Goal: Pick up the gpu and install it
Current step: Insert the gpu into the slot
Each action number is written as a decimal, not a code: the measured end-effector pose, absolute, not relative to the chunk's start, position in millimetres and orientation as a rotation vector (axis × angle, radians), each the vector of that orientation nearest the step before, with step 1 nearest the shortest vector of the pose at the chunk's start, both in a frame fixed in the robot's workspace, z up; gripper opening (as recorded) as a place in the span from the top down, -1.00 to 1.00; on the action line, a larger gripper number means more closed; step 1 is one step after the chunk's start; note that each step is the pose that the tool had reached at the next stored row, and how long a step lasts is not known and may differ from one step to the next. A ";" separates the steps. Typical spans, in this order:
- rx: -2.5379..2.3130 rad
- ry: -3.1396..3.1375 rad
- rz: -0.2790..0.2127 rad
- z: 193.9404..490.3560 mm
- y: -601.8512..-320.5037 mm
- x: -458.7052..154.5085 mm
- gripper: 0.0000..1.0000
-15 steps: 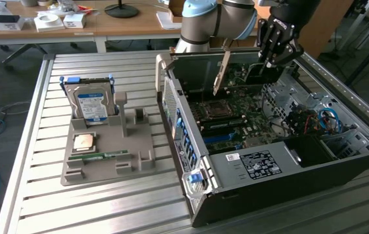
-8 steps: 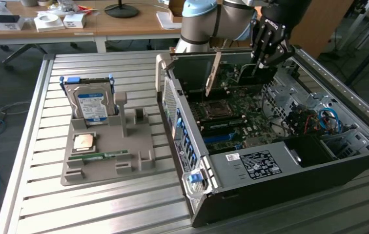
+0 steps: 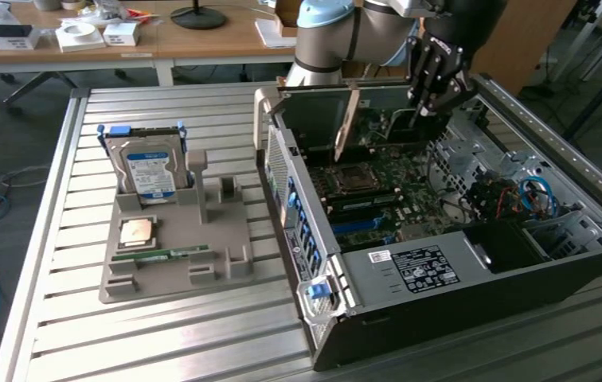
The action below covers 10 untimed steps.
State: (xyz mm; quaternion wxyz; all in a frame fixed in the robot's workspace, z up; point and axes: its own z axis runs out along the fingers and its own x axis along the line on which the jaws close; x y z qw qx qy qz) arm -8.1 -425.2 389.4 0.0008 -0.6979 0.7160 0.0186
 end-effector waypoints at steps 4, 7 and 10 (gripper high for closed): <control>-2.191 2.248 0.058 385.9 -425.2 -8.1 0.47; -2.191 2.248 0.058 385.6 -425.2 -8.1 0.47; -2.191 2.248 0.058 385.4 -425.2 -8.1 0.47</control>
